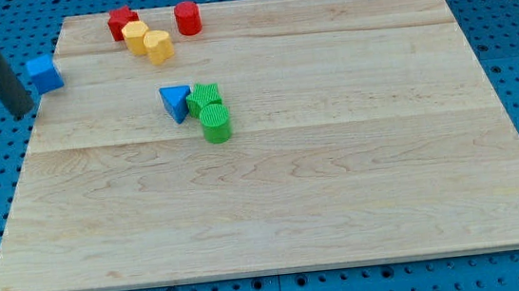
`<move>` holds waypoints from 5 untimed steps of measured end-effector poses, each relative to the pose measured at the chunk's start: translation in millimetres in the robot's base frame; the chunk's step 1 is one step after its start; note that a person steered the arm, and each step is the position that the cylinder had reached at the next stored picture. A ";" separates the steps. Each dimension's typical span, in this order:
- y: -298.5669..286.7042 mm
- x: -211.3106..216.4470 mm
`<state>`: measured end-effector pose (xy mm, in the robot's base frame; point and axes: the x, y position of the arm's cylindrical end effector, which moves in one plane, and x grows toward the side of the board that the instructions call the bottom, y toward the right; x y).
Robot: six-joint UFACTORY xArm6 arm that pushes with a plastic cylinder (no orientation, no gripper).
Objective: Move the blue cube close to the yellow blocks
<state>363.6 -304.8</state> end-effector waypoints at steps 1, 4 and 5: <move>0.0 0.0; 0.8 -102.8; 5.3 -108.2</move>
